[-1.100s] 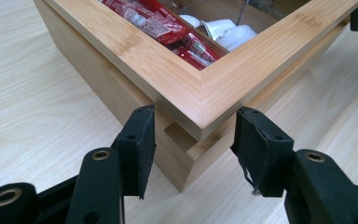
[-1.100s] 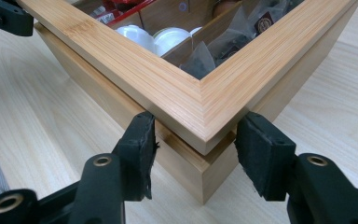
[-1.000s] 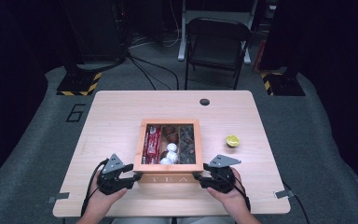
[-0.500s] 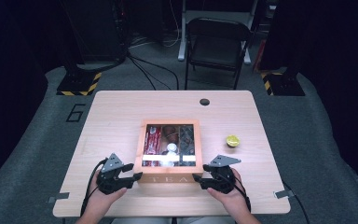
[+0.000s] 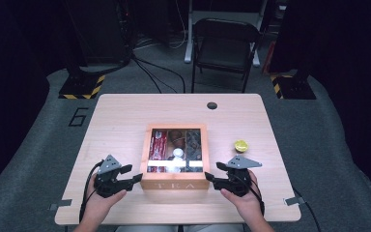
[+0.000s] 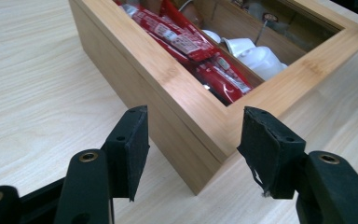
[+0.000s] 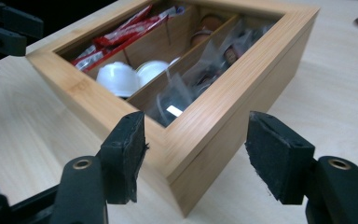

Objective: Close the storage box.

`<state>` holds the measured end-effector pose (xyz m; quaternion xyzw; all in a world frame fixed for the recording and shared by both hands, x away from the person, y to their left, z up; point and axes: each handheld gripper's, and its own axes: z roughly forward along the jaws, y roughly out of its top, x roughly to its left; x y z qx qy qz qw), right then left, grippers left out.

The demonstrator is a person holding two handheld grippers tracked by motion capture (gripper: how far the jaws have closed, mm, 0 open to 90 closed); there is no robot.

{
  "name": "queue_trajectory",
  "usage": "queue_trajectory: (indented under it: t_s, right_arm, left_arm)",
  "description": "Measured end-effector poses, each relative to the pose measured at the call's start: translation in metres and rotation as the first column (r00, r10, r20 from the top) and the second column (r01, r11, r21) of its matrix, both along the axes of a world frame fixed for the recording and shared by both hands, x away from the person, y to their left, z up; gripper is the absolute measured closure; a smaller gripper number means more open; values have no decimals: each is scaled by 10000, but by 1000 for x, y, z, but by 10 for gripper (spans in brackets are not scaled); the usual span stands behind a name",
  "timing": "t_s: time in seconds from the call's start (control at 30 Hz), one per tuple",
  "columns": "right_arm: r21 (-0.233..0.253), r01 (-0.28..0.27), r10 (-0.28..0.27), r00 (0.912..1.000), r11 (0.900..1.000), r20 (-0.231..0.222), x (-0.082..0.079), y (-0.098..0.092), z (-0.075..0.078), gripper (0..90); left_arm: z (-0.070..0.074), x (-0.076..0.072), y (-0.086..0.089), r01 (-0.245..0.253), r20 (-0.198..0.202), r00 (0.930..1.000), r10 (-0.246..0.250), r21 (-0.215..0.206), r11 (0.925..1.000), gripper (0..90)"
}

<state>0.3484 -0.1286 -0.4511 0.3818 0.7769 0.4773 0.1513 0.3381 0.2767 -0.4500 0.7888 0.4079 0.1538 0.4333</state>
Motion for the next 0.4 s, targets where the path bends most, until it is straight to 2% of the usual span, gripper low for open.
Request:
queue_trajectory:
  t_s: [0.03, 0.1, 0.2, 0.27, 0.3, 0.4]
  right_arm:
    - [24, 66, -66, 9999, 10000, 106, 0, -1, 2, 372]
    - [-4, 82, -82, 9993, 10000, 364, -1, -4, 3, 371]
    - [-159, 60, -53, 9990, 9999, 436, -2, -5, 3, 371]
    - [-372, -177, 188, 9993, 9992, 320, -3, -1, 0, 371]
    - [-483, -413, 418, 9991, 9980, 91, -4, 3, -3, 371]
    - [-1247, -895, 867, 9959, 9881, -276, -5, 14, -13, 384]
  left_arm:
    - [0, 0, 0, -74, 135, 9999, 75, -25, 10000, 416]
    - [0, 0, 1, -47, 110, 9999, 48, -83, 10000, 411]
    - [-1, 0, 3, 72, 34, 10000, -71, -226, 9997, 398]
    - [-4, -1, 2, 511, -250, 9984, -513, -88, 9987, 388]
    - [-5, -1, -1, 677, -294, 9973, -676, 47, 9977, 391]
    - [-12, -1, -10, 1028, -446, 9939, -1010, 393, 9939, 410]
